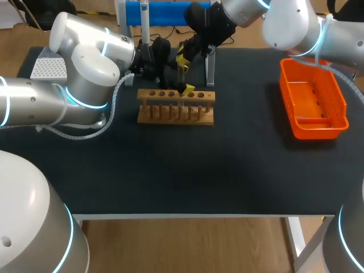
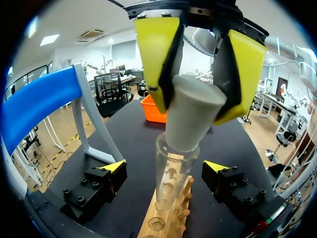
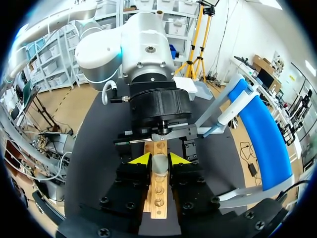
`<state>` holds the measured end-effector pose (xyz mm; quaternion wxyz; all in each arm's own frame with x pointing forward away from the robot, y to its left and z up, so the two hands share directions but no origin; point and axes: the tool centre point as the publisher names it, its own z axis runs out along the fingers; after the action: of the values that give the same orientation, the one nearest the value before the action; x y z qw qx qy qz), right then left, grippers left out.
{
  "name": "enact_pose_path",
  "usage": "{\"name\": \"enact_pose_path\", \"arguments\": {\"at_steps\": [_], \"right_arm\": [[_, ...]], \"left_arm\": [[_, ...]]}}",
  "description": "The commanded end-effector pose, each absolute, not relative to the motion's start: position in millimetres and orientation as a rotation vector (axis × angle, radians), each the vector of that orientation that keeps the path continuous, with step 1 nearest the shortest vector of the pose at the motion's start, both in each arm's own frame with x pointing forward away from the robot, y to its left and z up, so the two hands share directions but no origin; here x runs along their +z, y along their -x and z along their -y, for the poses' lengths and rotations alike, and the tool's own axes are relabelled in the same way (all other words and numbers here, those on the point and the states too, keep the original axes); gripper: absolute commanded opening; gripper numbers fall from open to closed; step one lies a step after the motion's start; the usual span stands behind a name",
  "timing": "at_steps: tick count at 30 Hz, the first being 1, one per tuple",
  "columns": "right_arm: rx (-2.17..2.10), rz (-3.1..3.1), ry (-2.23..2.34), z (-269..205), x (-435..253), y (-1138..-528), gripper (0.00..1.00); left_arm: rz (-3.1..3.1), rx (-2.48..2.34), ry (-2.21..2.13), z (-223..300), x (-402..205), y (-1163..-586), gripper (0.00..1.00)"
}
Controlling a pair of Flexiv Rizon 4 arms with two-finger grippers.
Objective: Invert the test tube, pick up the pipette, mount the tip to pipette, aspirate from beaker and dispense into the tube, eject the tip, return the pipette, and cap with the stopper.
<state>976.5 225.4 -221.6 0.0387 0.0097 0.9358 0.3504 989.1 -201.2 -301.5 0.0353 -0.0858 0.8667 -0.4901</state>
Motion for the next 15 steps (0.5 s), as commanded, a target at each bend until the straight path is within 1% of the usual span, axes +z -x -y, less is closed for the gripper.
{"name": "enact_pose_path", "arguments": {"at_steps": [1, 15], "right_arm": [[1.072, -2.87, -0.032, -223.9, -219.7, -974.8, 0.0], [1.086, -2.884, -0.06, -222.7, -219.2, -975.1, 0.0]], "left_arm": [[-2.662, -1.505, 0.265, 201.5, -301.5, -988.5, 1.0], [-2.662, -1.505, 0.265, 201.5, -301.5, -988.5, 1.0]]}}
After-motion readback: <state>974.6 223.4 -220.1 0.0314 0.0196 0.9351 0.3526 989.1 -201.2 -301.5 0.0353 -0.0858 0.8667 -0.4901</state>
